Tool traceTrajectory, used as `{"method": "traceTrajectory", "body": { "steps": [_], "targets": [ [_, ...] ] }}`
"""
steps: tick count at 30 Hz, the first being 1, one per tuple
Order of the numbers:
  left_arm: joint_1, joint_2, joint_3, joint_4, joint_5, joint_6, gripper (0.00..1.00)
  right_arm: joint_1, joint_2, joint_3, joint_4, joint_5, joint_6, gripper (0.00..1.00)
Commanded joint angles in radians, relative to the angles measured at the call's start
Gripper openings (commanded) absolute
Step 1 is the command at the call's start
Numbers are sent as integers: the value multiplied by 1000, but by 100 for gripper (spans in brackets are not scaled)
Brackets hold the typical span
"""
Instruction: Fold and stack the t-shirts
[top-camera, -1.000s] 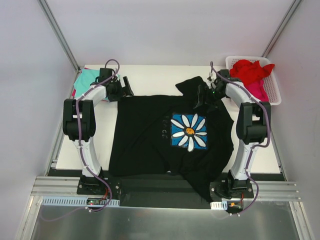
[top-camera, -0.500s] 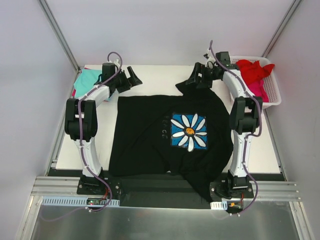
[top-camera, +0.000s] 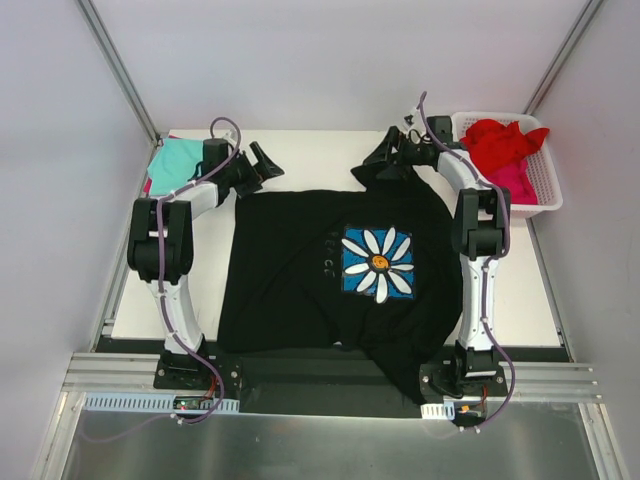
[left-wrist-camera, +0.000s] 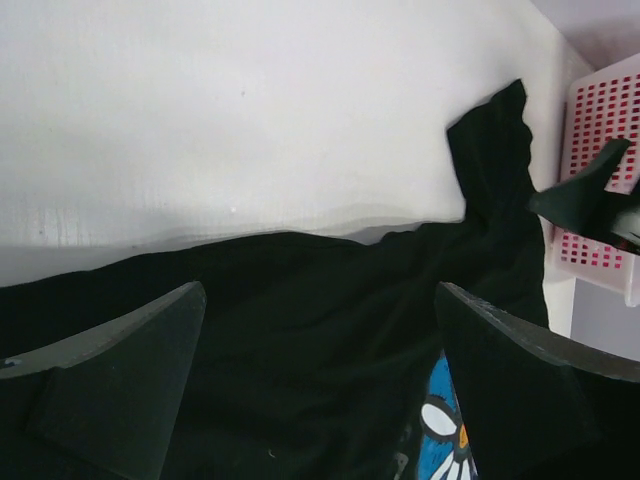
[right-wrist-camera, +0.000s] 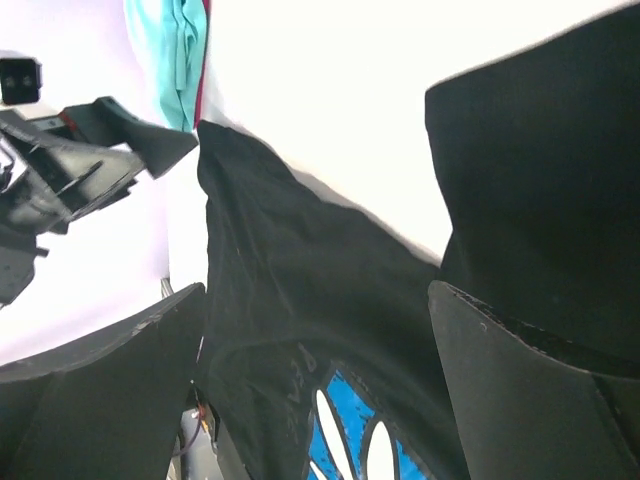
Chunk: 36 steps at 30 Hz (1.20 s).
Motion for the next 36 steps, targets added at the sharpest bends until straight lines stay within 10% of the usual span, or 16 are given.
{"method": "traceTrajectory", "body": {
  "steps": [1, 11, 16, 25, 32, 36],
  "targets": [
    [12, -190, 2, -64, -52, 86, 99, -2, 84, 84, 105, -55, 100, 96],
    [9, -420, -9, -181, -85, 171, 99, 6, 132, 86, 216, -102, 195, 96],
    [-20, -482, -48, -294, -74, 194, 99, 20, -152, -172, 179, -95, 76, 96],
    [-94, -623, -185, -514, -164, 219, 99, 113, -641, -560, -313, 460, -213, 96],
    [-154, -761, -266, -661, -311, 231, 99, 250, -955, -749, -491, 1021, -161, 96],
    [-181, -767, -272, -729, -344, 247, 99, 270, -1075, -845, -513, 1074, -40, 96]
  ]
}}
